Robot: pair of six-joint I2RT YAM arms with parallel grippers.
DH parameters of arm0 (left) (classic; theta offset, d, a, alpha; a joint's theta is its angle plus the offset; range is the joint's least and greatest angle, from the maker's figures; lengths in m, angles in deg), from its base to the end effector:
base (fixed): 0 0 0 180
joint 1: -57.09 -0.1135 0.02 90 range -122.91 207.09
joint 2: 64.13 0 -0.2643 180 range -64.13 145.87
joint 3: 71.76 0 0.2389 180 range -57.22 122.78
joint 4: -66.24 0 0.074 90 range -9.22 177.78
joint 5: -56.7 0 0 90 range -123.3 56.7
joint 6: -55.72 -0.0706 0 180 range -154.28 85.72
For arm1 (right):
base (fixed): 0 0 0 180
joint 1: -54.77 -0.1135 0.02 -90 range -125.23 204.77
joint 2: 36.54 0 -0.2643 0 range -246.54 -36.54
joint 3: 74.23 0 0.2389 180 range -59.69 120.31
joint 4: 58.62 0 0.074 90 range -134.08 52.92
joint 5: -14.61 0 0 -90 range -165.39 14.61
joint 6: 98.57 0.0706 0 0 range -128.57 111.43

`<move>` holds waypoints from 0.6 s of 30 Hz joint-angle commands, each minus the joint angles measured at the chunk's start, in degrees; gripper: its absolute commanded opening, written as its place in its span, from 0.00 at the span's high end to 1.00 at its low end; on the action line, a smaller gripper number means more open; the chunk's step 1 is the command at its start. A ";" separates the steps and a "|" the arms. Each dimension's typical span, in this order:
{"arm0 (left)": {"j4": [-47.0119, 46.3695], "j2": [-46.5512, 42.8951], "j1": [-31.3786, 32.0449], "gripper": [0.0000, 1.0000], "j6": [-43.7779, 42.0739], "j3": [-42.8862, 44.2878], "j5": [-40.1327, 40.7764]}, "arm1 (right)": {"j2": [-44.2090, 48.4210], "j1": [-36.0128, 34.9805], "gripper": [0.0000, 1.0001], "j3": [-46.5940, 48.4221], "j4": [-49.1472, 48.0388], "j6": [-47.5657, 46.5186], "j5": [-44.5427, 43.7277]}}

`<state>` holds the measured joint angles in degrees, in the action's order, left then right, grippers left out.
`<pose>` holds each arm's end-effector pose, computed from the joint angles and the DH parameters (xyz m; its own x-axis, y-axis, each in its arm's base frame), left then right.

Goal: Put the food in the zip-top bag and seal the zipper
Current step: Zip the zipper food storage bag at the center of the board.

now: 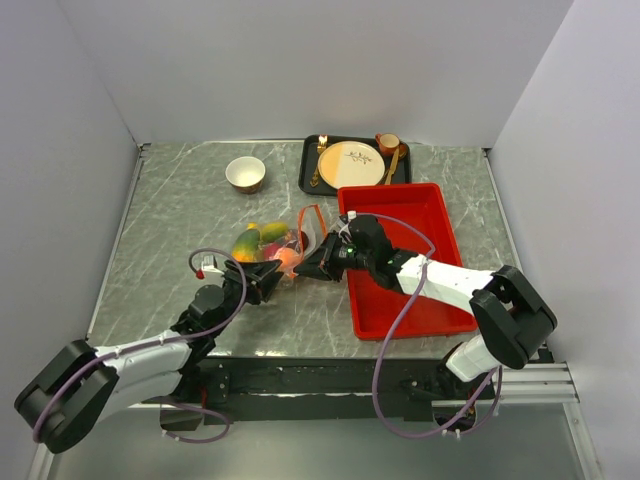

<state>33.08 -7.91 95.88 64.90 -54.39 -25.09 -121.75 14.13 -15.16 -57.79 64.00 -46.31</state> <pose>0.1640 -0.1189 0.1691 -0.4904 -0.8594 0.1448 -0.1575 -0.0760 -0.9846 0.2306 0.2431 0.2101 -0.9598 0.2751 -0.0567 0.0594 0.3960 0.9163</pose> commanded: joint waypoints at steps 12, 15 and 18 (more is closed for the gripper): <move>-3.62 2.48 0.68 0.42 3.92 0.16 -5.31 | 1.19 -0.40 0.96 0.11 -2.11 -0.86 0.98; -4.85 3.88 0.68 0.43 3.92 0.51 -5.66 | 0.75 -0.40 0.96 0.46 -1.85 -0.94 1.50; -6.17 6.16 0.68 0.47 4.01 1.30 -6.53 | 0.92 -0.49 0.96 0.73 -0.88 -1.82 1.42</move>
<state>31.26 -4.15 96.29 68.44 -54.39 -29.60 -121.77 14.13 -15.16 -57.77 63.54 -45.92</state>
